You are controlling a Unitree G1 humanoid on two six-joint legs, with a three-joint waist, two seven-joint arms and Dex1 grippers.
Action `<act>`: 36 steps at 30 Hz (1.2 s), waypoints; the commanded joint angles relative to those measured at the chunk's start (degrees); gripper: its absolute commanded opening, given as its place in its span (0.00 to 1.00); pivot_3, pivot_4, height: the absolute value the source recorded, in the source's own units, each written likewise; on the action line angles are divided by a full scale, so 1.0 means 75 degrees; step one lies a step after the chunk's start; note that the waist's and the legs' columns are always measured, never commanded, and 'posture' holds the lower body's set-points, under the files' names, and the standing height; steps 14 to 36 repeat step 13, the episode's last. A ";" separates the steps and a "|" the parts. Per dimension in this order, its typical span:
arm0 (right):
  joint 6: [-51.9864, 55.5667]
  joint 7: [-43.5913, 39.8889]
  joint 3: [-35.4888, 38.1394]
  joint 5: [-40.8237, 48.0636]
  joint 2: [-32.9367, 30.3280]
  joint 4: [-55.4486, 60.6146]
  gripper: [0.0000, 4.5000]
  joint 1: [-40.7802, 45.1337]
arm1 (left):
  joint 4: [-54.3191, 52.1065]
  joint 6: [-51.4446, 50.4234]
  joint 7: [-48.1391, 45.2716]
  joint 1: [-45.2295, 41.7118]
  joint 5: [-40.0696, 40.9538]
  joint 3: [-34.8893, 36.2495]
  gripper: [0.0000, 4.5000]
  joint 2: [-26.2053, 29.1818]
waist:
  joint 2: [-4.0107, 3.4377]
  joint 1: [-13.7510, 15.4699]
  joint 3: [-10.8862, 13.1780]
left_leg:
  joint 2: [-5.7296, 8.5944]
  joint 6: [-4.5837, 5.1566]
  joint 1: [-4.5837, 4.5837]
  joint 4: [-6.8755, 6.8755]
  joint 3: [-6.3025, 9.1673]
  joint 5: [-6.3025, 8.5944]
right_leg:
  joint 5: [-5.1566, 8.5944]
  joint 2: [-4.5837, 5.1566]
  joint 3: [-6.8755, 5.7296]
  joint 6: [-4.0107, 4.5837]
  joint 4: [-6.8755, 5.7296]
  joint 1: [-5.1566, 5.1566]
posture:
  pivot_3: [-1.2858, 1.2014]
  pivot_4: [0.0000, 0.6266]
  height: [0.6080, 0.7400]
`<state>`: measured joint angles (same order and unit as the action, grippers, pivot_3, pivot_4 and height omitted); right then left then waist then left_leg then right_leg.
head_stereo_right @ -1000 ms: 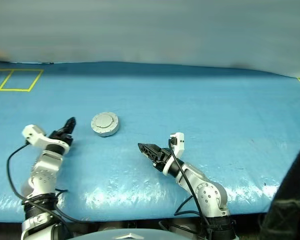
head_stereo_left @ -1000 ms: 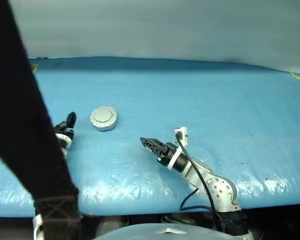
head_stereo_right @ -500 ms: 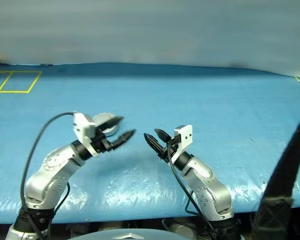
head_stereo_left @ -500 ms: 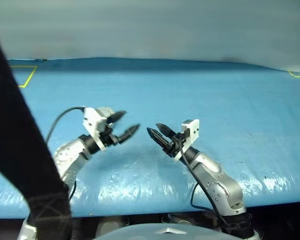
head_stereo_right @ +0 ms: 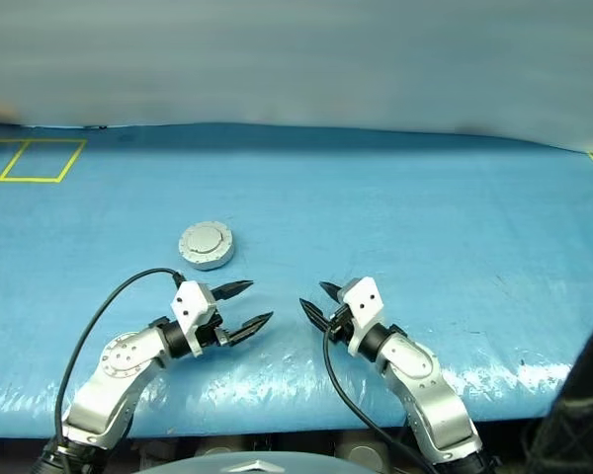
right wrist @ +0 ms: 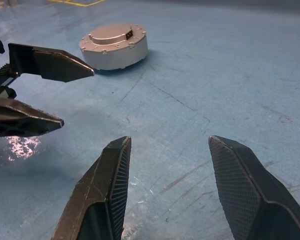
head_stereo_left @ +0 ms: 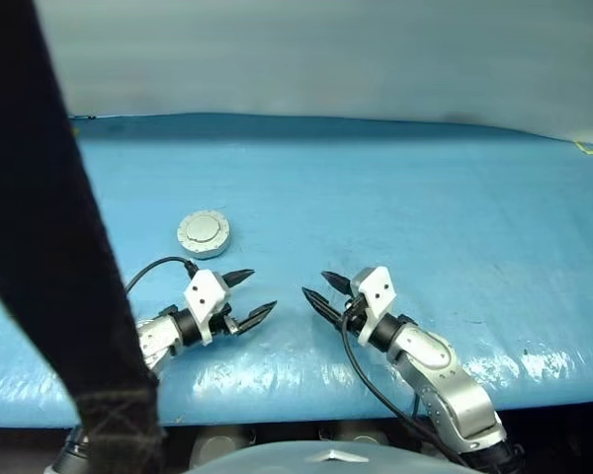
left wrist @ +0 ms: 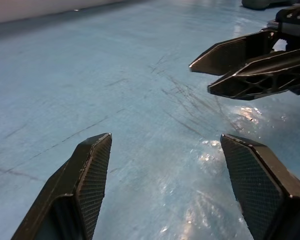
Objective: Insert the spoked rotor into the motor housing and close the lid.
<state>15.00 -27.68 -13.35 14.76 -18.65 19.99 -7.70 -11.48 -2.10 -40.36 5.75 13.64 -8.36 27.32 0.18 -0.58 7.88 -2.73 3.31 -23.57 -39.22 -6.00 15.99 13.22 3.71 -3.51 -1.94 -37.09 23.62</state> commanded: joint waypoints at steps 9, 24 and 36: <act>-0.0204 0.0370 0.0331 -0.0280 0.0354 -0.0181 0.58 0.0263 | 0.0411 0.0378 0.0205 -0.0155 0.0246 0.0626 0.83 -0.0572 | 0.0002 0.0007 -0.0001 | 0.0006 -0.0008 -0.0002 -0.0001 0.0000 -0.0006 | -0.0014 0.0001 0.0000 -0.0021 -0.0005 -0.0004 | 0.52 0.24 1.00; -0.0094 0.0359 0.0369 -0.0199 0.0426 -0.0140 0.58 0.0277 | 0.0354 0.0268 0.0192 -0.0157 0.0230 0.0606 0.83 -0.0621 | 0.0002 0.0002 -0.0001 | 0.0005 -0.0007 -0.0003 -0.0001 0.0000 -0.0006 | -0.0025 0.0000 0.0000 -0.0041 -0.0005 -0.0003 | 0.52 0.24 1.00; -0.0094 0.0359 0.0369 -0.0199 0.0426 -0.0140 0.58 0.0277 | 0.0354 0.0268 0.0192 -0.0157 0.0230 0.0606 0.83 -0.0621 | 0.0002 0.0002 -0.0001 | 0.0005 -0.0007 -0.0003 -0.0001 0.0000 -0.0006 | -0.0025 0.0000 0.0000 -0.0041 -0.0005 -0.0003 | 0.52 0.24 1.00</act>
